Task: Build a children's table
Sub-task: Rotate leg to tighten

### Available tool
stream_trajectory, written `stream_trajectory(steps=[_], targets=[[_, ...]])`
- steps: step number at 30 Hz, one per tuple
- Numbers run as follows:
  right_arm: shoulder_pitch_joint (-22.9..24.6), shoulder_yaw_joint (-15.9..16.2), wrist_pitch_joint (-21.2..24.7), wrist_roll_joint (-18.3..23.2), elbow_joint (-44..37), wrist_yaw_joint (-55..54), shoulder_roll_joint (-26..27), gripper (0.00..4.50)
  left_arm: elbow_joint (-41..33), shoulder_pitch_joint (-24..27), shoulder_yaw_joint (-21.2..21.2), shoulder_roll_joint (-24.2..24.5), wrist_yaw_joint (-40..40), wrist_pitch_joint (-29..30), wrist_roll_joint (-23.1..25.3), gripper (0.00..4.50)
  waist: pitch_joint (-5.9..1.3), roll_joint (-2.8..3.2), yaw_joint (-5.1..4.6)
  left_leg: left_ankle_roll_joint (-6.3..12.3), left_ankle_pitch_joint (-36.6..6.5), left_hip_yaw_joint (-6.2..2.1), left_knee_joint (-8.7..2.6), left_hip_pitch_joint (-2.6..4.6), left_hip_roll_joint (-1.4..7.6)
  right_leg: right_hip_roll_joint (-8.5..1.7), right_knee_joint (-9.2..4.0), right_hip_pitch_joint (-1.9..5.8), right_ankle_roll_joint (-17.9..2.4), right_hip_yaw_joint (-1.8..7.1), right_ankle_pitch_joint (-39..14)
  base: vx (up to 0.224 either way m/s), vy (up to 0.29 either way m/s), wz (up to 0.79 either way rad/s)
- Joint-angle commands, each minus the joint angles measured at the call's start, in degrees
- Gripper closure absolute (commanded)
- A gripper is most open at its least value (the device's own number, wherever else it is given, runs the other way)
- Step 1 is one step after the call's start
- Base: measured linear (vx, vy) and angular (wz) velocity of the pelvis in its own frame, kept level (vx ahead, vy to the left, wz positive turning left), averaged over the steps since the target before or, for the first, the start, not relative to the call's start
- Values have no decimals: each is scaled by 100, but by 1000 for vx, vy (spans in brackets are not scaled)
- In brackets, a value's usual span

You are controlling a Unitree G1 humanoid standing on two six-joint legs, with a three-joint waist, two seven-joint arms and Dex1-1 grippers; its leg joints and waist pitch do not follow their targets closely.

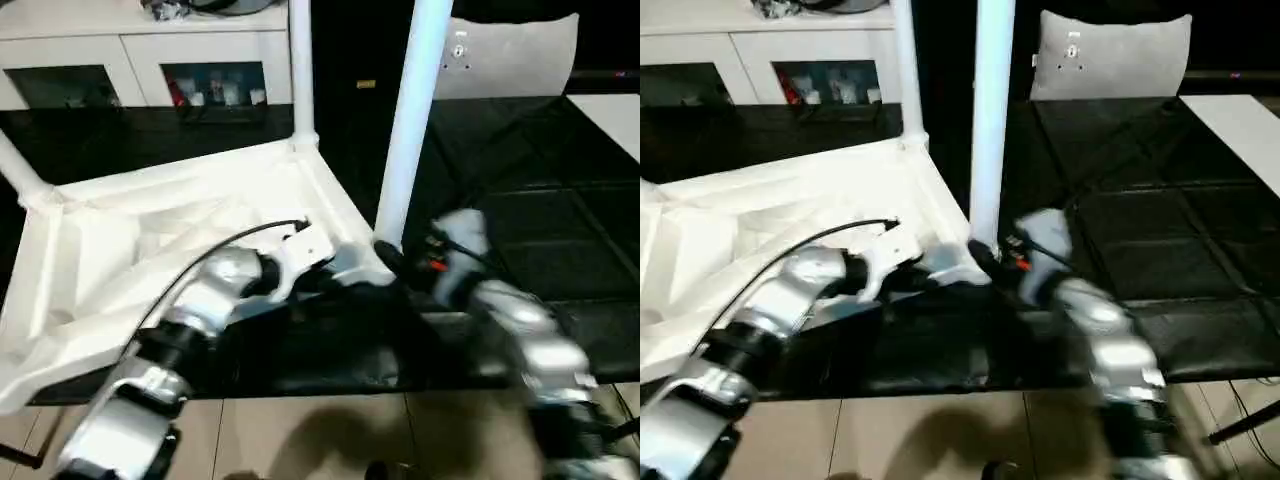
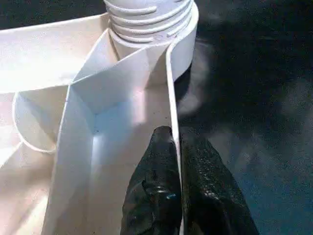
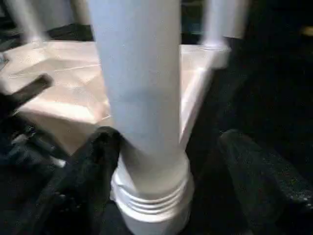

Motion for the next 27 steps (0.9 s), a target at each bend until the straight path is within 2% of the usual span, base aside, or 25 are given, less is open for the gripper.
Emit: stream_trajectory(steps=[1,4,6,8,9,12,18,22,23,24,27], targets=[[26,-55,70,217,-204,553,-197,66,-110,-78,-139,60,-496,-537,-140,450,-443,-62,26,693,-751,77,-348,-104,-22,-274,-481,460,-494,232,-2344,0,0,0],[110,57,139,359,-343,1282,-673,39,51,-138,-283,249,-972,-962,-110,450,-437,-47,51,692,-816,81,-347,-80,-14,-274,-498,435,-519,220,-2457,0,0,0],[157,181,242,600,-469,1995,-1056,39,178,-209,-351,356,-1416,-1203,-168,450,-435,-59,116,697,-838,85,-349,-77,0,-273,-505,438,-476,225,-2549,0,0,0],[131,260,265,696,-466,2412,-1223,39,226,-263,-418,407,-1692,-1346,-179,450,-439,-63,165,702,-833,84,-350,-78,15,-288,-491,437,-475,227,-2541,0,0,0],[105,342,257,706,-460,2635,-1309,63,245,-289,-479,430,-1870,-1466,-190,450,-433,-63,176,696,-853,87,-353,-74,22,-289,-494,428,-482,225,-2561,0,0,0],[49,485,314,738,-441,2988,-1425,86,280,-333,-570,456,-2128,-1646,-204,450,-443,-77,218,656,-806,82,-353,-84,36,-298,-468,430,-565,228,-2473,0,0,0],[-172,907,393,659,-272,3542,-1523,134,362,-474,-674,398,-2475,-1910,-210,450,-454,-86,275,629,-711,91,-343,-89,31,-293,-455,431,-591,229,-2434,0,0,0],[-328,1020,481,647,-123,3752,-1472,169,469,-548,-694,367,-2576,-2024,-223,450,-458,-94,311,597,-689,90,-344,-86,42,-306,-449,430,-563,233,-2456,0,0,0],[-333,1028,547,681,-129,3778,-1468,191,474,-554,-693,363,-2580,-2024,-230,450,-456,-98,312,584,-680,87,-347,-92,42,-305,-449,433,-552,231,-2453,0,0,0],[-338,1042,583,703,-132,3801,-1470,191,483,-560,-687,359,-2585,-2015,-241,450,-457,-132,312,584,-656,92,-346,-96,37,-299,-448,436,-541,233,-2430,0,0,0],[-324,1085,656,741,-172,3856,-1485,224,509,-575,-675,356,-2595,-2014,-256,450,-459,-108,320,583,-609,86,-346,-99,43,-308,-437,433,-544,236,-2400,0,0,0]])
